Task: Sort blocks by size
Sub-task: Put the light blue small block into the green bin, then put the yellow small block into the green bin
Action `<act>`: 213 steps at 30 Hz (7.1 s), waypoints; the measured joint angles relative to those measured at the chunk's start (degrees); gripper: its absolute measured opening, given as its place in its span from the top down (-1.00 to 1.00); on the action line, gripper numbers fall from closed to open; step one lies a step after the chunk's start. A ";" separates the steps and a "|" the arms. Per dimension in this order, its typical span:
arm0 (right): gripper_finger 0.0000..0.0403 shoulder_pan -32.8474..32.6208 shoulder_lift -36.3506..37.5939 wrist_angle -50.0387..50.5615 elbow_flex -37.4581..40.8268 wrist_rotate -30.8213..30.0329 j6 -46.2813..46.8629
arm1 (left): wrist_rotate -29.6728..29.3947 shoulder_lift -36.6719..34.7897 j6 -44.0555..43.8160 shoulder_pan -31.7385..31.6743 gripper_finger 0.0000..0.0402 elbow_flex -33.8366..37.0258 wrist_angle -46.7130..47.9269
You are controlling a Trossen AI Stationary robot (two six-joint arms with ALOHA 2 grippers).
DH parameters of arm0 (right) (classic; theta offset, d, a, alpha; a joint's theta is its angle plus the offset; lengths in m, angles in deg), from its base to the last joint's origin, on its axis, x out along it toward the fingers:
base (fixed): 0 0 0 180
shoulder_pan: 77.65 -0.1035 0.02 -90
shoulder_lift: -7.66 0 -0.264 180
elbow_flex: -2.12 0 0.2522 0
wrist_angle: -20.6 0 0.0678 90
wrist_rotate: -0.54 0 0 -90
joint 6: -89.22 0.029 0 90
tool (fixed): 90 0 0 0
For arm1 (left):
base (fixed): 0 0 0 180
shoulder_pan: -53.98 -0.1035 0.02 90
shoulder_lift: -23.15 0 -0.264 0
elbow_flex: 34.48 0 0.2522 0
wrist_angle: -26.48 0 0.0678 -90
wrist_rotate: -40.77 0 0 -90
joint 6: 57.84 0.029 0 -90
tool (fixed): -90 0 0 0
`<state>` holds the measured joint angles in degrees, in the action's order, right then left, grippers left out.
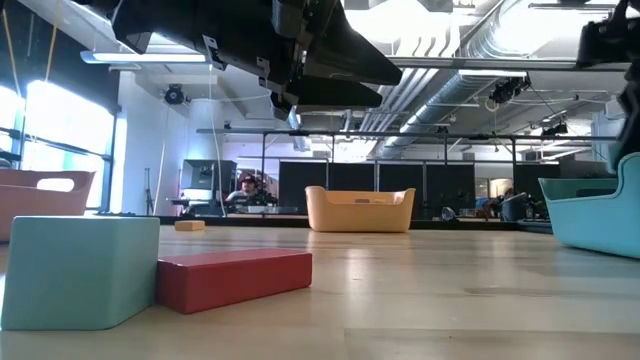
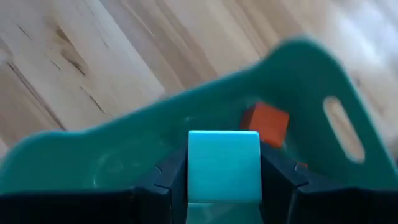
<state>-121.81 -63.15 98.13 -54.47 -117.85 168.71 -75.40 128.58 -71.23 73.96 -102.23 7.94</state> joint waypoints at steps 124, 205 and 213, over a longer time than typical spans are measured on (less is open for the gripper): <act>-0.24 3.73 -12.34 -67.34 2.92 -22.73 -66.10 | 10.54 -1.14 -28.30 -4.04 0.53 -5.80 33.21; 0.33 -2.20 -8.44 -31.77 -13.81 -21.99 -52.89 | 34.13 -1.13 -17.40 -9.68 -0.06 5.38 -27.49; 0.33 -5.15 -8.06 8.47 -18.89 1.45 -7.54 | 34.07 -1.14 -15.37 -9.91 -0.06 5.38 -27.15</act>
<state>-126.96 -71.21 106.60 -73.35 -116.40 161.17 -41.33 127.44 -86.60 64.05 -96.86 -19.21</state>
